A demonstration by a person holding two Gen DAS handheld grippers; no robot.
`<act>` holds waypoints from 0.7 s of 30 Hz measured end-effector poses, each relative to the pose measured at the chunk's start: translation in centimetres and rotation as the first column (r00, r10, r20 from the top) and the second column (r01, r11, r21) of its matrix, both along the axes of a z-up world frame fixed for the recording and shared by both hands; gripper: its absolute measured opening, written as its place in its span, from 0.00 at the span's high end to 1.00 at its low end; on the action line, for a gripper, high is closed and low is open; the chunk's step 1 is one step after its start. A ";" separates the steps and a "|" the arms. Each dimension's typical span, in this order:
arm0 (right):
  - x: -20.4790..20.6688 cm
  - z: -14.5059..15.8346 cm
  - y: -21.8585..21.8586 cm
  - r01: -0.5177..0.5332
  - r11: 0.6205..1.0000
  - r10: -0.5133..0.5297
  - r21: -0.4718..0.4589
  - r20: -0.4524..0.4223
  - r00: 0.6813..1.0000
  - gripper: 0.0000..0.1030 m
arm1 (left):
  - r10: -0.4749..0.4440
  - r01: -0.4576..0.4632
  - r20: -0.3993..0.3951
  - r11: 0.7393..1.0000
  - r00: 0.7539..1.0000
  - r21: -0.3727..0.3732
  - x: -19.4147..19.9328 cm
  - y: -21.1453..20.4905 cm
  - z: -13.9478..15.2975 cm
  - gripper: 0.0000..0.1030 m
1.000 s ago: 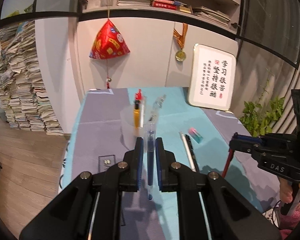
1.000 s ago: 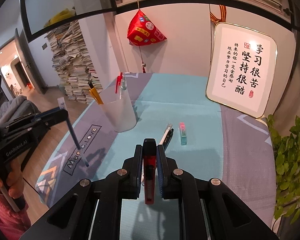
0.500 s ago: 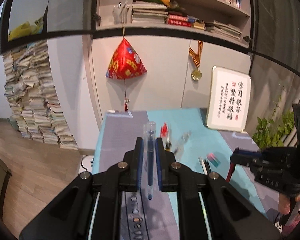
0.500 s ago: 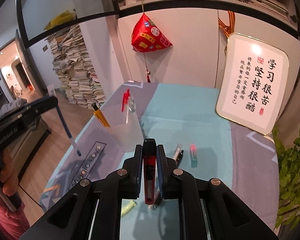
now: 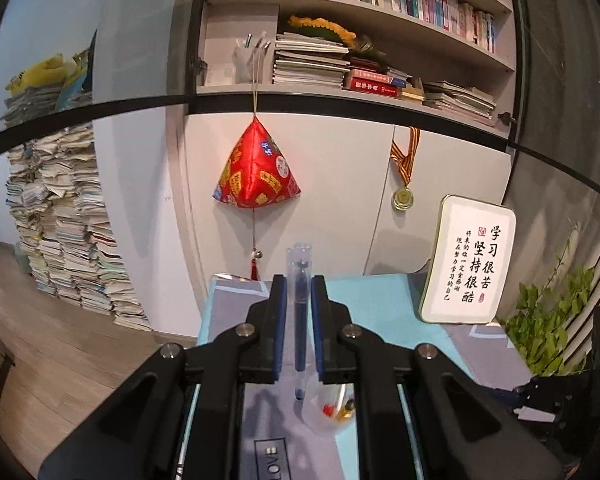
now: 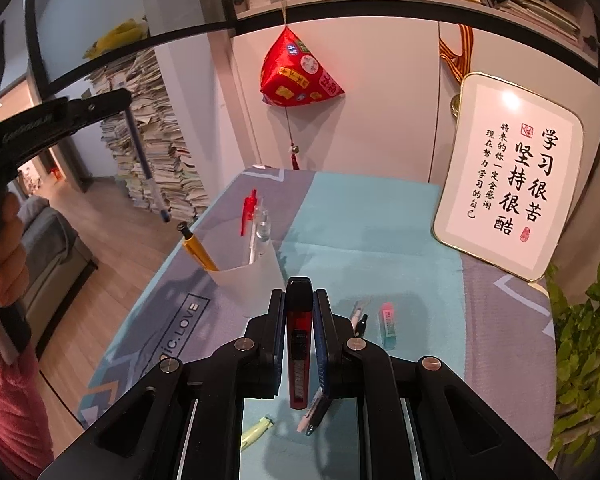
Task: Organize stationery
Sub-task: 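Drop the blue pen into the cup with the left tool while the right tool holds the box cutter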
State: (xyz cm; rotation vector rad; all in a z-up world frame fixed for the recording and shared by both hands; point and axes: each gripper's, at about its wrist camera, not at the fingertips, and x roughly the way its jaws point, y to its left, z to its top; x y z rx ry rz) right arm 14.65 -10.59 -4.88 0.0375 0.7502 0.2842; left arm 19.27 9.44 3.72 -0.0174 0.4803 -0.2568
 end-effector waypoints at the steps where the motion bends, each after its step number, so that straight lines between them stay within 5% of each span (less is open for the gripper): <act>1: 0.0 0.1 -0.1 0.003 1.000 -0.003 -0.002 0.001 1.000 0.86 | -0.008 0.008 -0.006 1.000 1.000 -0.012 0.3 -0.1 -0.1 0.90; 21: 0.0 2.0 0.4 0.005 0.999 -0.007 0.046 0.054 0.999 0.86 | -0.064 0.060 -0.142 0.998 0.988 -0.029 1.5 -1.6 -6.6 0.90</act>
